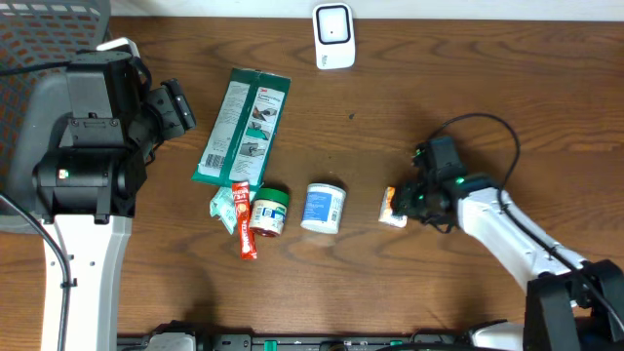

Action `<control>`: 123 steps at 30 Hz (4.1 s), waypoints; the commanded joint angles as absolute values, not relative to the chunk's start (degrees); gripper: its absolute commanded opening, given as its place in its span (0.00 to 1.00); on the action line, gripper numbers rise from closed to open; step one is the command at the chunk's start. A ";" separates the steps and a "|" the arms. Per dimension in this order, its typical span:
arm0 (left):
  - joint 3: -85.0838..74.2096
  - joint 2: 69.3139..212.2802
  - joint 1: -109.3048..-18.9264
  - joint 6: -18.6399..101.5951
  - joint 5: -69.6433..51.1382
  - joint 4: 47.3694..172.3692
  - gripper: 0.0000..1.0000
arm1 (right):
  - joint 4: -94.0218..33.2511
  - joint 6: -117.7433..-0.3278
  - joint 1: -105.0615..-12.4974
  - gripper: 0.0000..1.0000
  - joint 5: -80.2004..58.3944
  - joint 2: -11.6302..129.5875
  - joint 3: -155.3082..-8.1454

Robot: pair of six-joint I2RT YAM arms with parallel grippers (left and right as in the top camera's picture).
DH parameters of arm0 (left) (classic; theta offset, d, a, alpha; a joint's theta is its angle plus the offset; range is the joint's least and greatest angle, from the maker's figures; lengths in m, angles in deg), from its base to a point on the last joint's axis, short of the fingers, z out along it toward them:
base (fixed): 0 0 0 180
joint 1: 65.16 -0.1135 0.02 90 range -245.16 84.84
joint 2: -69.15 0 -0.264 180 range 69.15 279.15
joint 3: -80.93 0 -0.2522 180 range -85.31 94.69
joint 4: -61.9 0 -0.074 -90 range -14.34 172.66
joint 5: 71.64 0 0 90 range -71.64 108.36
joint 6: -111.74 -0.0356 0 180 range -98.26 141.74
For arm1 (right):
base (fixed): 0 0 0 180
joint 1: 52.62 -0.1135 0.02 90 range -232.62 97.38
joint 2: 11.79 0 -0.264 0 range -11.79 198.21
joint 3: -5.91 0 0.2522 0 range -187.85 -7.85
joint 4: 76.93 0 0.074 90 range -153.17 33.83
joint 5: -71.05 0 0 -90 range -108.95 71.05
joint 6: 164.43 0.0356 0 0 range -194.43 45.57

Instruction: Scan the item barcode

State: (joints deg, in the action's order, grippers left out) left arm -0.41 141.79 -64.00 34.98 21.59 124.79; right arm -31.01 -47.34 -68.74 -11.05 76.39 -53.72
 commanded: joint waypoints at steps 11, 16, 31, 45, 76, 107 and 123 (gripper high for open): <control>0.53 141.44 -64.24 34.28 22.05 124.37 0.80 | -22.55 -61.48 -59.07 0.69 -1.28 74.18 -63.88; 0.53 141.35 -64.21 34.65 16.25 120.57 0.78 | -20.50 -63.87 -52.41 0.72 -1.80 74.14 -64.21; -2.62 164.24 -32.96 38.21 -7.96 119.10 0.55 | -20.63 -63.82 -44.41 0.73 -6.19 74.16 -63.09; -2.62 181.79 -19.17 44.83 -1.06 108.28 0.54 | -20.98 -63.80 -44.43 0.73 -6.67 74.38 -62.81; -2.53 179.84 -25.29 47.35 -13.47 103.78 0.07 | -20.95 -69.13 -43.27 0.78 8.01 74.36 -62.81; -2.60 170.97 -36.67 44.53 -44.99 104.70 0.07 | -28.30 -82.03 -44.08 0.66 70.42 74.27 -62.88; -2.60 170.97 -36.67 44.53 -45.01 104.70 0.07 | -31.29 -81.74 -46.09 0.36 70.37 74.27 -62.88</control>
State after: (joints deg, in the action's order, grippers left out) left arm -2.49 171.04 -36.65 45.64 -45.36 104.96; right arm -30.92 -81.40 -45.52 68.01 75.12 -63.12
